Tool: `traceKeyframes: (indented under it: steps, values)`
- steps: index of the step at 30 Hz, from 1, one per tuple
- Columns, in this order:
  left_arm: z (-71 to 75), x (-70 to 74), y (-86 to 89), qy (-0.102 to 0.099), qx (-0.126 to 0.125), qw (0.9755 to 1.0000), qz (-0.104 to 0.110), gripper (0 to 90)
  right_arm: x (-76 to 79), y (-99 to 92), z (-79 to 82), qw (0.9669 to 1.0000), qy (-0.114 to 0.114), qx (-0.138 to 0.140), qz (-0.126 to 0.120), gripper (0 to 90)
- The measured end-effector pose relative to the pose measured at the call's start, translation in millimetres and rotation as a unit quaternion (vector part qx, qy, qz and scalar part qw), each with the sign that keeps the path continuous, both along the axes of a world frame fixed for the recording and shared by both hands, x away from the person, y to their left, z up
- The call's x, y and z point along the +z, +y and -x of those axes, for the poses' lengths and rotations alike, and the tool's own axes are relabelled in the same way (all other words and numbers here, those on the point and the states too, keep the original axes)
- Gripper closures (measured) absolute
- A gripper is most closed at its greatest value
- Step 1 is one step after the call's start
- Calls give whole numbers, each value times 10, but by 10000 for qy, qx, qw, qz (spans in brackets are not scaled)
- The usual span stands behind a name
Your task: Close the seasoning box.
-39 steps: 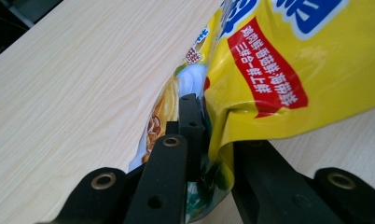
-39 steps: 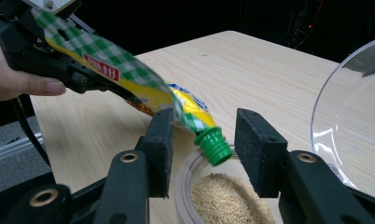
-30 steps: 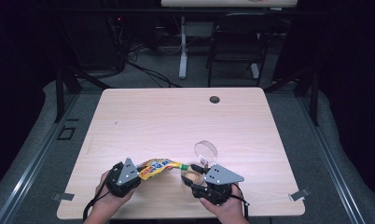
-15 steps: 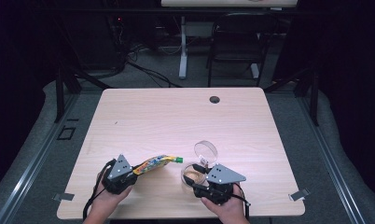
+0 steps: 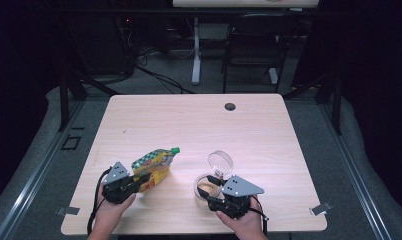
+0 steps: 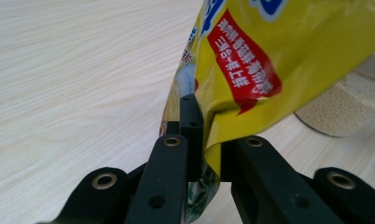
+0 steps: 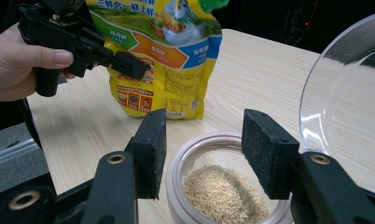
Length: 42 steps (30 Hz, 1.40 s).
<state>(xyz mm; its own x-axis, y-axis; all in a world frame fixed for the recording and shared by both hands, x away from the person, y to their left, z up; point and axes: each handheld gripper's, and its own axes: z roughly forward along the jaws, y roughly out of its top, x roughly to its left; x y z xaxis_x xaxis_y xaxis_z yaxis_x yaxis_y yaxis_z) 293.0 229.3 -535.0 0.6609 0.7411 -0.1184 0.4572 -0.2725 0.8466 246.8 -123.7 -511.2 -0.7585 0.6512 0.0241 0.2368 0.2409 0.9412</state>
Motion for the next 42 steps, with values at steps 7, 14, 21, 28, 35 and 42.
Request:
traceKeyframes:
  steps: [7, 14, 21, 28, 35, 42]
  values:
    - [-31, -25, 79, 172, 211, 9994, 203, 852, -6, -5, -5, 10000, 19, -5, 15, 504]
    - [-11, -9, 165, 199, 205, 9990, 346, 787, -13, -11, -6, 10000, 27, -27, 19, 504]
    - [41, 47, 206, 27, 66, 9984, 565, 636, -17, -16, -6, 10000, 26, -28, 10, 503]
    - [39, 26, 218, -59, 74, 9983, 580, 494, -21, -10, -9, 10000, 41, -18, 13, 504]
    - [41, 25, 224, -198, 189, 9977, 615, 433, -25, -17, -14, 10000, 62, -21, 24, 501]
    - [52, 76, 236, -108, -16, 9980, 617, 402, -8, -41, -15, 10000, 42, -34, -82, 495]
